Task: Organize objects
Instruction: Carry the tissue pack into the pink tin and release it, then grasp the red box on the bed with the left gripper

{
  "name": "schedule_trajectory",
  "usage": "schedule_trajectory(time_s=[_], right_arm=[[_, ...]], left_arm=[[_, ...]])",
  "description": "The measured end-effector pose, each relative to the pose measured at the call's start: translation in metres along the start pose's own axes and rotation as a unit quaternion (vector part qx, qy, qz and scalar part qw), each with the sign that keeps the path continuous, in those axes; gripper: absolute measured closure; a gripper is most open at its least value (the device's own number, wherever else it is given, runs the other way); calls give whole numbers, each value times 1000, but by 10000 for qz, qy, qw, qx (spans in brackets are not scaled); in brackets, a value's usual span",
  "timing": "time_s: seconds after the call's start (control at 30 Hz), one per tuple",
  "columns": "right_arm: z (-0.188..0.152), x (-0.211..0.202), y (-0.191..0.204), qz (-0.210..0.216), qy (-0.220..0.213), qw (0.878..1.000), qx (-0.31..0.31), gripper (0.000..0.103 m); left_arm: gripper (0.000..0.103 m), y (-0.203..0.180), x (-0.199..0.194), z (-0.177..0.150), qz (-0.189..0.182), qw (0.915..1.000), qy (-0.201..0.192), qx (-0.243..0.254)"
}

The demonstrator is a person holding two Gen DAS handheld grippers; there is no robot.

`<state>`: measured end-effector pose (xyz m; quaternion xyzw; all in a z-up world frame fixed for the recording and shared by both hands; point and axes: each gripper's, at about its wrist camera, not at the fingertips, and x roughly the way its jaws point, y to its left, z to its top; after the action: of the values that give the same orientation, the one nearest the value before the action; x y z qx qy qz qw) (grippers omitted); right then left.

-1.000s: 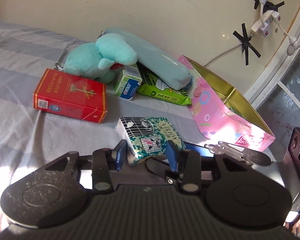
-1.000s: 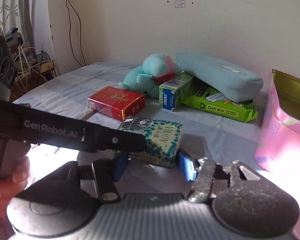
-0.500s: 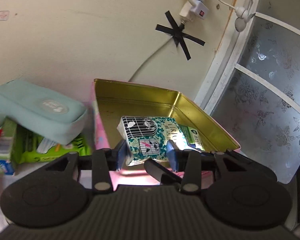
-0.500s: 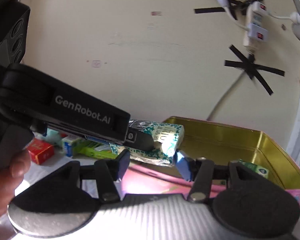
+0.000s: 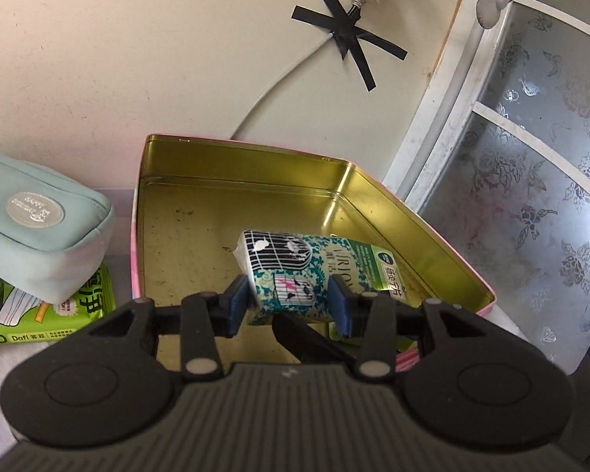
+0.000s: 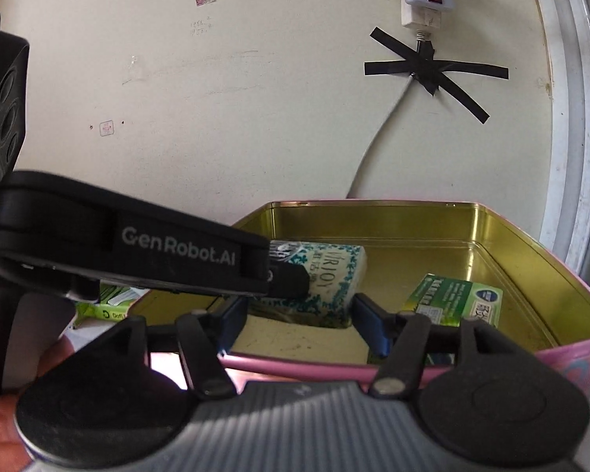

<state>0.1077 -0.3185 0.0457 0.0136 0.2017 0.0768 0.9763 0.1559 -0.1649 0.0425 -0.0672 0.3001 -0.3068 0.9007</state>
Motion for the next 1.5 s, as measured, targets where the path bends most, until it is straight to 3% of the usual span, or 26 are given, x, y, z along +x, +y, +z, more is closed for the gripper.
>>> schedule_trajectory(time_s=[0.17, 0.43, 0.57, 0.73, 0.9, 1.0, 1.1, 1.23, 1.33, 1.43, 1.5], right_arm=[[-2, -5, 4, -181, -172, 9997, -60, 31], [3, -11, 8, -37, -569, 9984, -25, 30], [2, -16, 15, 140, -797, 9966, -150, 27], [-2, -18, 29, 388, -758, 9952, -479, 27], [-8, -27, 45, 642, -968, 9897, -836, 27], [-7, -35, 47, 1070, -959, 9877, -613, 27], [-4, -33, 64, 1865, -583, 9802, -315, 29], [-10, -5, 122, 2423, 393, 9656, -863, 41], [-20, 22, 166, 2609, 913, 9532, -1224, 45], [-22, 52, 199, 2733, 1384, 9442, -1207, 45], [-19, 63, 213, 2768, 1420, 9437, -1129, 45]], left_arm=[[52, -5, -1, -2, 165, 9998, -76, 104], [48, -9, -21, -1, 235, 9990, -356, 131], [48, -5, -44, -7, 330, 9976, -593, 147], [43, 18, -85, -24, 516, 9953, -819, -20], [43, 68, -139, -51, 1135, 9903, -713, -354], [43, 115, -180, -65, 1775, 9779, -758, -801], [45, 165, -209, -69, 2215, 9618, -689, -1452], [45, 206, -216, -63, 2208, 9551, -750, -1830], [45, 215, -205, -61, 1981, 9594, -755, -1859], [46, 222, -192, -63, 1900, 9638, -578, -1780], [55, 225, -185, -67, 1891, 9655, -414, -1744]])
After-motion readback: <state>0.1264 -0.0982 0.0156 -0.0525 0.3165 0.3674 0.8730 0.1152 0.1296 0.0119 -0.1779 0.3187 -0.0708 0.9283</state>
